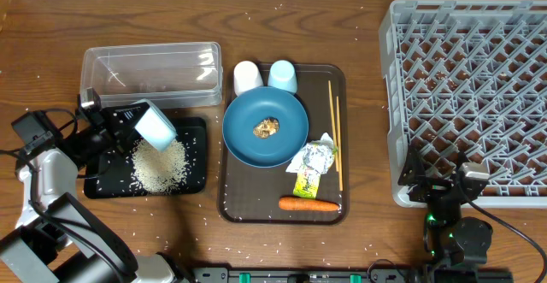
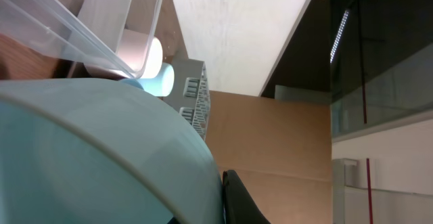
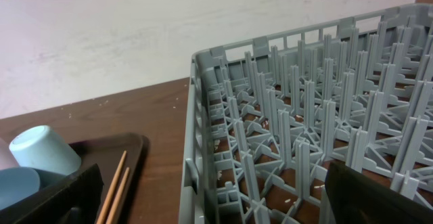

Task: Sort waste into correct bins and load items into the dishwasher rack
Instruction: 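Tip the bowl over the black tray to pour out the rice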

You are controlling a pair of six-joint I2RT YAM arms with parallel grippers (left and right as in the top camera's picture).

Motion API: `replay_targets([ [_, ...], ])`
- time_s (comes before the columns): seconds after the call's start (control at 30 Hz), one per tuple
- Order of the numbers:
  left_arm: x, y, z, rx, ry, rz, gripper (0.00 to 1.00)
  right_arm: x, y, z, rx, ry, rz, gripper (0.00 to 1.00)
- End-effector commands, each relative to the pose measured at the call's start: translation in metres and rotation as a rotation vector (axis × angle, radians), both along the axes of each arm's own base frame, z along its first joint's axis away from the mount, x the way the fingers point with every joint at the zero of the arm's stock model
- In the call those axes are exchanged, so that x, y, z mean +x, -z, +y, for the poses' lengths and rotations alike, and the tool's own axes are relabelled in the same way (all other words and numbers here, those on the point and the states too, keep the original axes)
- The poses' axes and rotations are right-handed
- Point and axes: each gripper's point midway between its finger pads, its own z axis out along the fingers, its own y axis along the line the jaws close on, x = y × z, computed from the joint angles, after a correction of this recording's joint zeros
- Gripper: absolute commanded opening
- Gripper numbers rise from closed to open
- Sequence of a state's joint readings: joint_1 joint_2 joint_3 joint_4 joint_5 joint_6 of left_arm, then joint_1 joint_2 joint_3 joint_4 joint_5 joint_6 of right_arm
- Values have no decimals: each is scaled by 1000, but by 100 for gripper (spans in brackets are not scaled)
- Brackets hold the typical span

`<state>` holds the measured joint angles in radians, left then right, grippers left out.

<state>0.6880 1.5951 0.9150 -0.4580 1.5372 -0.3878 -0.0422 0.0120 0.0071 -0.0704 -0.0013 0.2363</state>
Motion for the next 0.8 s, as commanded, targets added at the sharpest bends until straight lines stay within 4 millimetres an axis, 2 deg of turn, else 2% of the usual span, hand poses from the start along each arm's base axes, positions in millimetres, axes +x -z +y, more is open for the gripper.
replay_targets([
  [0.0,-1,-12,-4,19,21,-75,6,0,1,-5,-6,20,3,99],
  [0.07,0,-13,-3,69,25,-128,6,0,1,-5,-6,20,3,99],
  [0.17,-2,-14,-4,-11,18,-41,6,0,1,-5,-6,20,3,99],
  [0.27,0,-18,-2,57,20,-120,6,0,1,-5,-6,20,3,99],
  [0.37,-1,-18,-3,-46,12,-1,6,0,1,-5,-6,20,3,99],
  [0.43,-2,-21,-6,-27,17,-22,6,0,1,-5,-6,20,3,99],
  [0.53,2,-9,-1,60,-9,-18,6,0,1,-5,-6,20,3,99],
  [0.63,-4,-20,-9,-102,19,66,6,0,1,-5,-6,20,3,99],
  [0.73,-5,-23,-13,-2,35,-42,6,0,1,-5,-6,20,3,99],
  [0.77,-5,-16,-13,61,30,-68,6,0,1,-5,-6,20,3,99],
])
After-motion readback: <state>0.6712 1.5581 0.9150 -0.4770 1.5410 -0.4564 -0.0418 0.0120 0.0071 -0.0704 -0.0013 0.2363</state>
